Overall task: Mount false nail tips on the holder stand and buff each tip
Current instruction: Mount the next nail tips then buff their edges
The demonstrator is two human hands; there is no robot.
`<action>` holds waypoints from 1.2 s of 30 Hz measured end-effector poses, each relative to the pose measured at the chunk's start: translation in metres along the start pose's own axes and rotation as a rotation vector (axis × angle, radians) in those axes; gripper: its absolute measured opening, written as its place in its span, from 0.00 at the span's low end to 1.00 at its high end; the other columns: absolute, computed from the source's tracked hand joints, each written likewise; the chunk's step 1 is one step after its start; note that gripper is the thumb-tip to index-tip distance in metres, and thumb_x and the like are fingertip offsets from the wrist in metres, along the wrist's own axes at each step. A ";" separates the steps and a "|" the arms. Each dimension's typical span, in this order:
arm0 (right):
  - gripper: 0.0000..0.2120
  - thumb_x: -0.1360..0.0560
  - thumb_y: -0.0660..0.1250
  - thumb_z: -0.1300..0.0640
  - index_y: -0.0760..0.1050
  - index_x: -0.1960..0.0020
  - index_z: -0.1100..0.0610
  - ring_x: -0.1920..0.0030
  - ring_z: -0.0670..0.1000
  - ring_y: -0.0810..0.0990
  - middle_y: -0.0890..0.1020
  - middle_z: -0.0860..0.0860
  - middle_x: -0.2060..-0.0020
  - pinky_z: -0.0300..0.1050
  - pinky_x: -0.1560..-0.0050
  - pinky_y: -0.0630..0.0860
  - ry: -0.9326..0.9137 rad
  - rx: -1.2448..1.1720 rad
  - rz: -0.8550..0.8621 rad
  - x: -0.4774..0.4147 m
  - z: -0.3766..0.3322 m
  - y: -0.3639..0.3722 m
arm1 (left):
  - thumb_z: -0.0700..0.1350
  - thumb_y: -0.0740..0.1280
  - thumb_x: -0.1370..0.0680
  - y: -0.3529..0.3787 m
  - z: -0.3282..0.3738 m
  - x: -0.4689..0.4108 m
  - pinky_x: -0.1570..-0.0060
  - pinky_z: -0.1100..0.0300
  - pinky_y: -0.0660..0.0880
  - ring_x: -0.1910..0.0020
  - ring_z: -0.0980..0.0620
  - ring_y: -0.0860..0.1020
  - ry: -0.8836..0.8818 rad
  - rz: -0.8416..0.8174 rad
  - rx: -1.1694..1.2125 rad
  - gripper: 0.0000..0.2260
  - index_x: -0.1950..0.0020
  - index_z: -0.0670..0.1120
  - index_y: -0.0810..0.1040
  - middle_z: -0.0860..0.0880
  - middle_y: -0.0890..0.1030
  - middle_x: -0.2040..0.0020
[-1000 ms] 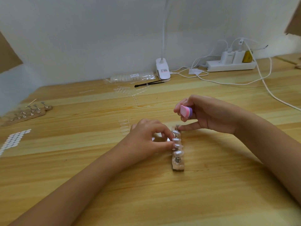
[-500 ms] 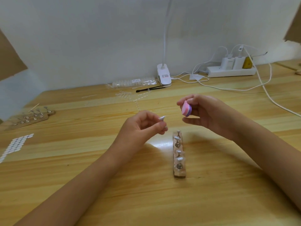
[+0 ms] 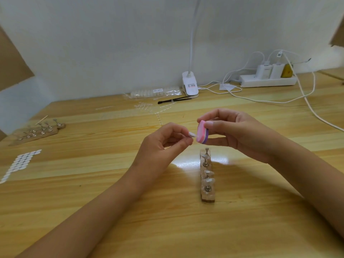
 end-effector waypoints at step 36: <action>0.09 0.31 0.73 0.55 0.82 0.51 0.55 0.54 0.49 0.84 0.84 0.51 0.56 0.37 0.54 0.80 -0.016 0.011 0.018 0.002 -0.002 0.007 | 0.44 0.72 0.24 0.001 0.004 0.002 0.49 0.63 0.77 0.53 0.53 0.83 0.108 0.038 -0.075 0.04 0.55 0.53 0.80 0.54 0.85 0.57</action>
Point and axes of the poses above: each hand's wrist, its own x-axis away from the middle knuckle, its own y-axis out of the palm, z = x × y, the point moved 2 cm from there along -x, towards the middle knuckle
